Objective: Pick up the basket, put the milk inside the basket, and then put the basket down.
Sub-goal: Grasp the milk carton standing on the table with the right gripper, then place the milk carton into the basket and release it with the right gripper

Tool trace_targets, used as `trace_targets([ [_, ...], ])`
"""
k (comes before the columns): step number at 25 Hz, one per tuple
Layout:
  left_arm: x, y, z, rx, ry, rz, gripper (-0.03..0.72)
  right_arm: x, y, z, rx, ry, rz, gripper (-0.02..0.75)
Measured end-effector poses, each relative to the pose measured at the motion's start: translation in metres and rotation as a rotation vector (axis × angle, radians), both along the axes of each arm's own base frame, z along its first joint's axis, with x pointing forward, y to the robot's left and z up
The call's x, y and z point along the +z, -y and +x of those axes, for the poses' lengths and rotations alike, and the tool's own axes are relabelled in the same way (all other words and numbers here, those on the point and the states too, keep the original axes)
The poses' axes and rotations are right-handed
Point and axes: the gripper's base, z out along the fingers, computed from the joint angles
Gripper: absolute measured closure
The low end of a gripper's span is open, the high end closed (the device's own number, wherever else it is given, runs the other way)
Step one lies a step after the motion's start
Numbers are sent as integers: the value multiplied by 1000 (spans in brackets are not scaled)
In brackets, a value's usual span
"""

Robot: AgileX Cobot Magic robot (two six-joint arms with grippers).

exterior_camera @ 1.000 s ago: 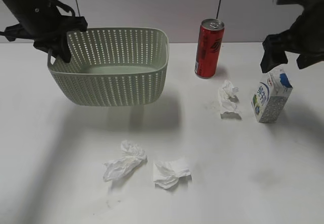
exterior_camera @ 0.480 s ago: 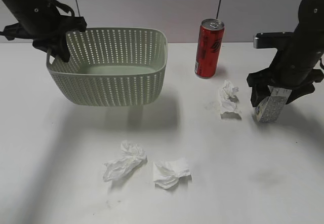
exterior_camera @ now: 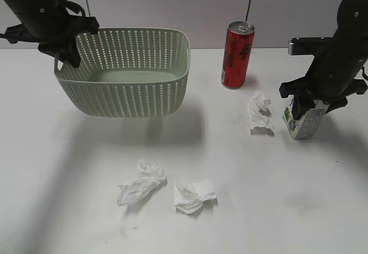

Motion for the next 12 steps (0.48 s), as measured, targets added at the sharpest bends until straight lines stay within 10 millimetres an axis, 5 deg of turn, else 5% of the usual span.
trace_targets([
  [12,0,0,0,0,3,0,688,20,-1,7,15,-46,-21,402],
])
